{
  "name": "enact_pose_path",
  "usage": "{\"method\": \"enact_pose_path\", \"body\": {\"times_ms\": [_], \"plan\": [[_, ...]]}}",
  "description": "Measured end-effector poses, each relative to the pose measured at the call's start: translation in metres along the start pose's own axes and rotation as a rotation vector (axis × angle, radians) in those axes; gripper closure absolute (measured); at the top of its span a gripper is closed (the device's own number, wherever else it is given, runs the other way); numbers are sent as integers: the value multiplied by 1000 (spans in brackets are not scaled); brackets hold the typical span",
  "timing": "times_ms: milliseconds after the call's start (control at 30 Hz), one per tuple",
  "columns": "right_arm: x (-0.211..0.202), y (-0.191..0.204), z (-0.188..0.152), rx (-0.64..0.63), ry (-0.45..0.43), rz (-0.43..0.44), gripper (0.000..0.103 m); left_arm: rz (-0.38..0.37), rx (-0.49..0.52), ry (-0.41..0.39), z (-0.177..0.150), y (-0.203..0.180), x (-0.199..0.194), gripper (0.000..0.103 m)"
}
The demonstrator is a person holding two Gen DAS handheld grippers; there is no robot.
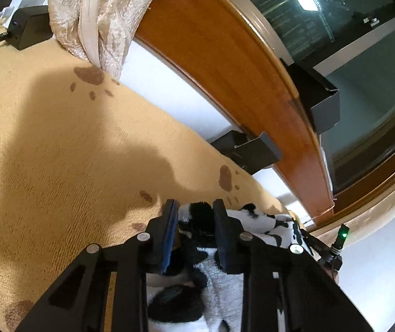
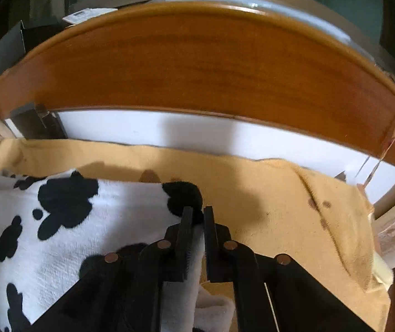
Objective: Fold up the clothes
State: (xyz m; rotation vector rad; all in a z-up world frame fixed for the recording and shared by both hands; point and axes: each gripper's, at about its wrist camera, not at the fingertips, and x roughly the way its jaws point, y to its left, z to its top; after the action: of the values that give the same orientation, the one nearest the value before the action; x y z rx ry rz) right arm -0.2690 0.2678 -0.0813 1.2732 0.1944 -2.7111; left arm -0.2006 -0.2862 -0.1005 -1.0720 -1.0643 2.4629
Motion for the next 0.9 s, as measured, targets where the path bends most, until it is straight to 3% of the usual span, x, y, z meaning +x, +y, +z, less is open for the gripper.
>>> {"method": "enact_pose_path", "body": {"times_ms": [67, 100, 133, 167, 200, 333, 433, 533, 633, 700, 733, 800, 900], "plan": [[-4, 2, -1, -5, -4, -7, 84, 1, 5, 1, 0, -3, -2, 69], [-6, 6, 0, -6, -14, -15, 69, 1, 5, -3, 1, -5, -4, 64], [-11, 9, 1, -6, -31, -22, 57, -2, 8, -9, 1, -7, -9, 48], [-20, 9, -1, -5, -66, -26, 28, -5, 7, -24, 2, -9, -15, 26], [-30, 10, -2, -6, -100, -33, 16, -9, 6, -40, 2, -13, -22, 20], [-62, 24, -5, -37, -168, -51, 16, -54, 8, -63, 3, -31, -42, 18], [-77, 47, -8, -98, -172, -10, 16, -75, 84, -18, -9, -61, -50, 18], [-78, 86, -15, -209, -130, 34, 16, -67, 205, 101, -39, -99, -39, 17], [-74, 120, -15, -302, -82, 74, 16, 0, 326, 238, -79, -129, -15, 16], [-65, 145, -18, -373, -38, 102, 16, 52, 352, 278, -95, -128, -3, 17], [-58, 157, -18, -406, -8, 112, 16, 81, 368, 275, -99, -125, 0, 17], [-39, 165, -18, -425, 45, 107, 16, 71, 376, 242, -101, -117, -1, 17], [-7, 154, -10, -335, 98, 65, 16, 66, 369, 196, -103, -109, -11, 19]]}}
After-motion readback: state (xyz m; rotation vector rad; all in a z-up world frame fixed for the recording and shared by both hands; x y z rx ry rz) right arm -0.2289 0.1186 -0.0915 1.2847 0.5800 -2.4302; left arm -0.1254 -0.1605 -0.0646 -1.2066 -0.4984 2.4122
